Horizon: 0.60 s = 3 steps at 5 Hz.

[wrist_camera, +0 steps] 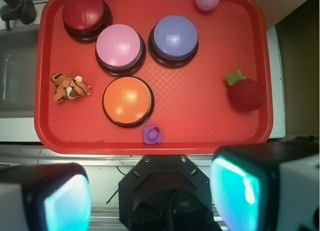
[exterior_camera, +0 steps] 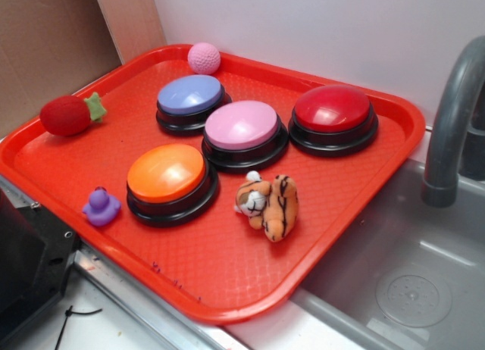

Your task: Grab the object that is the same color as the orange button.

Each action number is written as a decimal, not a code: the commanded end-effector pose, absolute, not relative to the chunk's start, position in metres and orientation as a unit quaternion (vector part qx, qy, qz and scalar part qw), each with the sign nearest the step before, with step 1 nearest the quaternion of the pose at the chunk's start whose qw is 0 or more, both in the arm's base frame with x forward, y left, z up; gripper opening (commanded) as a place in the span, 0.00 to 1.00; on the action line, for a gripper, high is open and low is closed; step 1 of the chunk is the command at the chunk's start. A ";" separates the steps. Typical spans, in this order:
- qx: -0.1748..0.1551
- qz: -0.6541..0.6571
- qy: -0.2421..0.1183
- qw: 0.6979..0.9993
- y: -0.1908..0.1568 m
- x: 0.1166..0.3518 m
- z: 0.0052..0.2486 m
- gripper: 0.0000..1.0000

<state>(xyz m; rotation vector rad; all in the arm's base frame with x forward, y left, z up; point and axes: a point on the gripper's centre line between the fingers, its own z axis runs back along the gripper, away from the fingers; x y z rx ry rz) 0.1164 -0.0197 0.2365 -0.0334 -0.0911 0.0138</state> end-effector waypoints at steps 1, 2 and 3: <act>-0.017 0.007 -0.046 0.999 -0.020 0.116 0.236 1.00; -0.014 -0.103 -0.060 0.993 -0.028 0.128 0.228 1.00; -0.028 -0.225 -0.060 0.972 -0.045 0.144 0.214 1.00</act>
